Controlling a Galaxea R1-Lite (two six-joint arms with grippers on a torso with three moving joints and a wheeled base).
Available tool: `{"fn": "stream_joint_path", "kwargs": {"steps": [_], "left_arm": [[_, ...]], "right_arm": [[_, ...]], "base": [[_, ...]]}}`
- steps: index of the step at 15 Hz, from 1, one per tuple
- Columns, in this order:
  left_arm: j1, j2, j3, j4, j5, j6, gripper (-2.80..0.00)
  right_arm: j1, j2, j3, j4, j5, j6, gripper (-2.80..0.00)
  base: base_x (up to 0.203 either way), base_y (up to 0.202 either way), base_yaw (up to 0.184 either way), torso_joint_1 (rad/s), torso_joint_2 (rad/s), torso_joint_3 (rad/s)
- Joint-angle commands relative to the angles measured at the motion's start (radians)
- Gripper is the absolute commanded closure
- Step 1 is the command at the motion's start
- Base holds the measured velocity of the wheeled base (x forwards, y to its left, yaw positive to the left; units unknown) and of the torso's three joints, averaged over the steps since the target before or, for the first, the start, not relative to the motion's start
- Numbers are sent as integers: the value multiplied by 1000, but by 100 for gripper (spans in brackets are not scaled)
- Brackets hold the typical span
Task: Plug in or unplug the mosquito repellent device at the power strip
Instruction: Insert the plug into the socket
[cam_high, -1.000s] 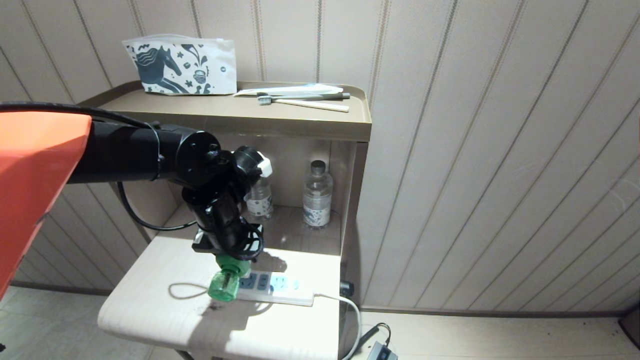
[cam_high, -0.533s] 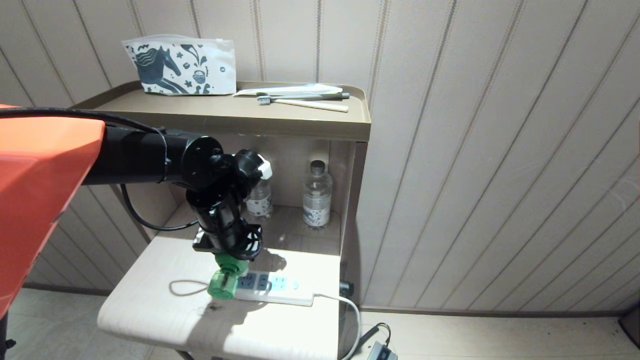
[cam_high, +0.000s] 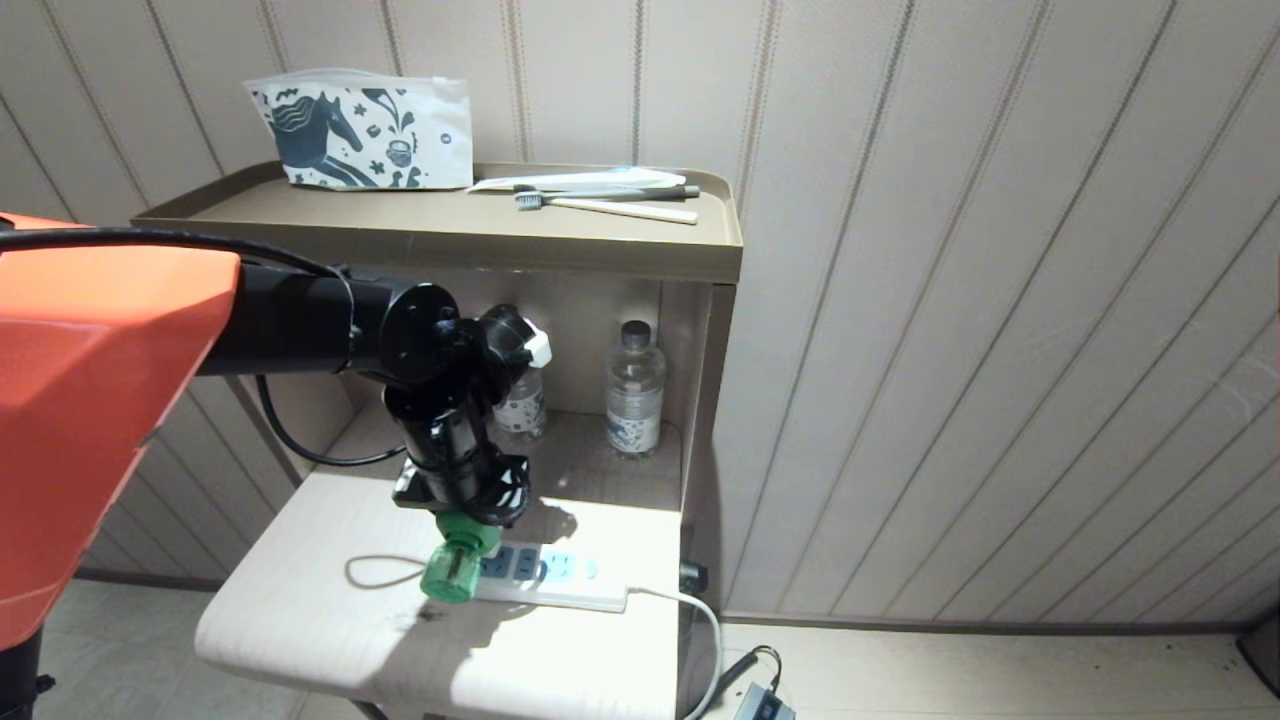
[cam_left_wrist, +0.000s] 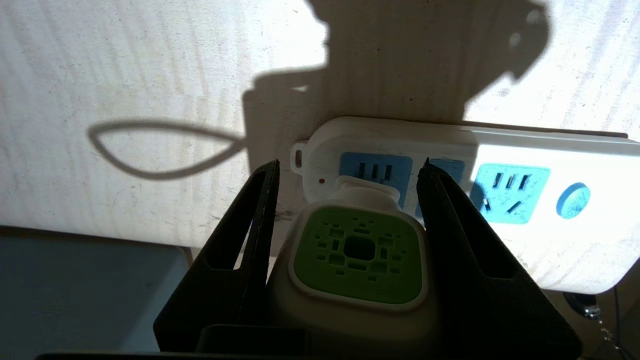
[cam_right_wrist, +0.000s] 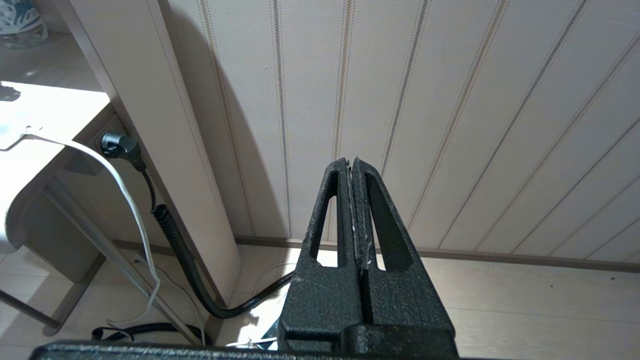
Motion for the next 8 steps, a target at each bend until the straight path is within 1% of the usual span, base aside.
{"fn": "stream_joint_path", "kwargs": {"steps": [1, 6, 8], "left_arm": [[-1, 6, -3, 4, 1, -2, 0], [-4, 19, -9, -4, 1, -2, 0], [-6, 25, -13, -5, 20, 0, 0]], "right_arm": [[0, 0, 0, 0, 0, 0, 0], [0, 0, 0, 0, 0, 0, 0], [0, 0, 0, 0, 0, 0, 0]], "base": [[0, 0, 0, 0, 0, 0], [0, 0, 0, 0, 0, 0], [0, 0, 0, 0, 0, 0]]}}
